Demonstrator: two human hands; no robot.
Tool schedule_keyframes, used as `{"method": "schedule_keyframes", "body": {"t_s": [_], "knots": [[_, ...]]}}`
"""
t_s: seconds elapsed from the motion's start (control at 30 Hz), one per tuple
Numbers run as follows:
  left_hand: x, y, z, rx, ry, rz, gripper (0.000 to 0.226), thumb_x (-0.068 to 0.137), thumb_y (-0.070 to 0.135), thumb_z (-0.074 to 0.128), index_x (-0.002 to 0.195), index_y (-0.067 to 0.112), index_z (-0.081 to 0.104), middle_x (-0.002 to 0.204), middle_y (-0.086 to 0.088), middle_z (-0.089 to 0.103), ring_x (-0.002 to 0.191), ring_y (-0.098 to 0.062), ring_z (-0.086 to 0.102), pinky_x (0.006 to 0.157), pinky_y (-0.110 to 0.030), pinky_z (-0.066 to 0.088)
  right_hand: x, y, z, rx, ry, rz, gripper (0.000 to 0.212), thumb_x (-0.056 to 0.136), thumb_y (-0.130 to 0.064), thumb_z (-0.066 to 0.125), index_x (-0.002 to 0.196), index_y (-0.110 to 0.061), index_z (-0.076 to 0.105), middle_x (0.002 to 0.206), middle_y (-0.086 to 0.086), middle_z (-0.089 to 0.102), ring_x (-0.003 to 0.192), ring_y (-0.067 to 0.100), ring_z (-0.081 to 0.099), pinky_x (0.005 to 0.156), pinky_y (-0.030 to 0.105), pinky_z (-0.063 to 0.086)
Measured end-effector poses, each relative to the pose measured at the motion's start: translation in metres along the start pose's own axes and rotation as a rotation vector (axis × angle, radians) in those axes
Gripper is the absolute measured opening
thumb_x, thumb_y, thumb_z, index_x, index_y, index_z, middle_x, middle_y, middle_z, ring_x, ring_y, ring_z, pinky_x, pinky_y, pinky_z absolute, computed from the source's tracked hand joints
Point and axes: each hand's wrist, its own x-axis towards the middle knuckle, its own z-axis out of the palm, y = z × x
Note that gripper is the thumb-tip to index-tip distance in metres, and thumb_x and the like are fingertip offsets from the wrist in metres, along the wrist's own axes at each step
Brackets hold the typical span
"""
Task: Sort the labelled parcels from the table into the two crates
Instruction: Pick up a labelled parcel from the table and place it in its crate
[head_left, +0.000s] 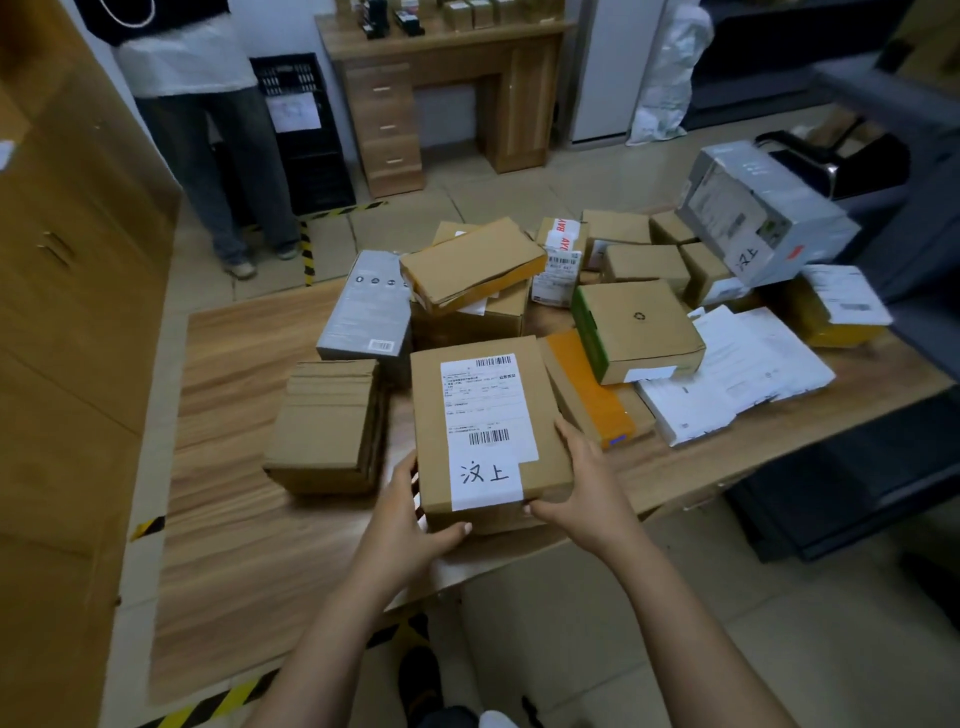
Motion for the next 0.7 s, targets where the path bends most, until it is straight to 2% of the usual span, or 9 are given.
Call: {"method": "schedule_keyframes", "body": {"t_s": [0.1,0.17,0.3,0.37,0.43,0.5,0.57,0.63,0.7], "knots": [[0.005,0.002,0.000,-0.055,0.004,-0.006,0.109,0.066,0.010,0.087,0.149,0.030,0.019,0.132,0.019,0.037,0.125,0.000,0.034,0.082,-0.003,0.037,0.001,-0.001,-0.002,0.108,-0.032,0.051,0.118,0.067,-0.008,0.086,0.155,-0.030,0.010,0.130,-0.016,0.036,0.123,0.002,0.036,0.100,0.020,0.032],[0.007,0.006,0.000,-0.067,0.011,0.004,0.110,0.065,0.011,0.088,0.148,0.031,0.020,0.129,0.023,0.040,0.125,0.000,0.035,0.088,-0.014,0.038,0.003,0.001,-0.001,0.152,-0.049,0.074,0.115,0.065,-0.005,0.087,0.153,-0.030,0.018,0.125,-0.017,0.045,0.123,0.007,0.045,0.094,0.021,0.038],[0.005,0.020,-0.003,-0.066,0.040,0.021,0.104,0.064,0.010,0.089,0.142,0.031,0.023,0.114,0.035,0.037,0.112,0.009,0.040,0.072,0.004,0.034,0.001,-0.001,-0.005,0.166,-0.034,0.061,0.109,0.063,-0.006,0.087,0.150,-0.025,0.025,0.121,-0.017,0.049,0.121,0.010,0.048,0.092,0.022,0.040],[0.001,0.025,-0.007,-0.066,0.043,0.064,0.106,0.063,0.014,0.090,0.141,0.033,0.022,0.120,0.035,0.037,0.110,0.014,0.039,0.075,0.004,0.034,-0.002,-0.006,-0.012,0.177,-0.017,0.030,0.105,0.064,-0.005,0.086,0.149,-0.024,0.027,0.122,-0.016,0.047,0.121,0.008,0.047,0.089,0.016,0.039],[-0.002,0.033,-0.013,-0.059,0.049,0.117,0.109,0.061,0.022,0.092,0.142,0.036,0.020,0.134,0.026,0.038,0.123,0.006,0.036,0.091,-0.008,0.035,-0.005,-0.012,-0.020,0.191,0.009,-0.012,0.102,0.064,-0.007,0.086,0.147,-0.026,0.029,0.123,-0.016,0.048,0.120,0.007,0.048,0.085,0.010,0.038],[-0.004,0.045,-0.018,-0.070,0.057,0.168,0.109,0.060,0.027,0.092,0.141,0.040,0.021,0.143,0.019,0.036,0.130,0.001,0.036,0.104,-0.026,0.040,-0.009,-0.019,-0.030,0.210,0.025,-0.062,0.105,0.063,-0.016,0.090,0.147,-0.029,0.027,0.129,-0.018,0.048,0.124,0.004,0.046,0.091,0.012,0.038],[-0.008,0.062,-0.022,-0.087,0.076,0.215,0.111,0.059,0.030,0.092,0.144,0.038,0.021,0.146,0.017,0.036,0.129,0.005,0.038,0.105,-0.035,0.045,-0.014,-0.031,-0.041,0.231,0.040,-0.110,0.112,0.061,-0.030,0.093,0.148,-0.031,0.023,0.134,-0.025,0.044,0.124,-0.003,0.041,0.095,0.012,0.036],[-0.013,0.082,-0.025,-0.102,0.114,0.284,0.110,0.062,0.025,0.091,0.146,0.035,0.021,0.146,0.017,0.036,0.121,0.018,0.039,0.097,-0.021,0.047,-0.020,-0.043,-0.054,0.239,0.083,-0.161,0.113,0.059,-0.037,0.093,0.147,-0.033,0.023,0.137,-0.026,0.041,0.125,-0.008,0.039,0.099,0.011,0.035],[-0.017,0.101,-0.027,-0.122,0.149,0.361,0.108,0.063,0.020,0.089,0.148,0.029,0.023,0.145,0.015,0.038,0.118,0.023,0.039,0.087,-0.007,0.046,-0.027,-0.054,-0.068,0.238,0.165,-0.231,0.104,0.060,-0.035,0.092,0.137,-0.040,0.022,0.132,-0.034,0.036,0.116,-0.024,0.035,0.096,-0.001,0.030]]}}
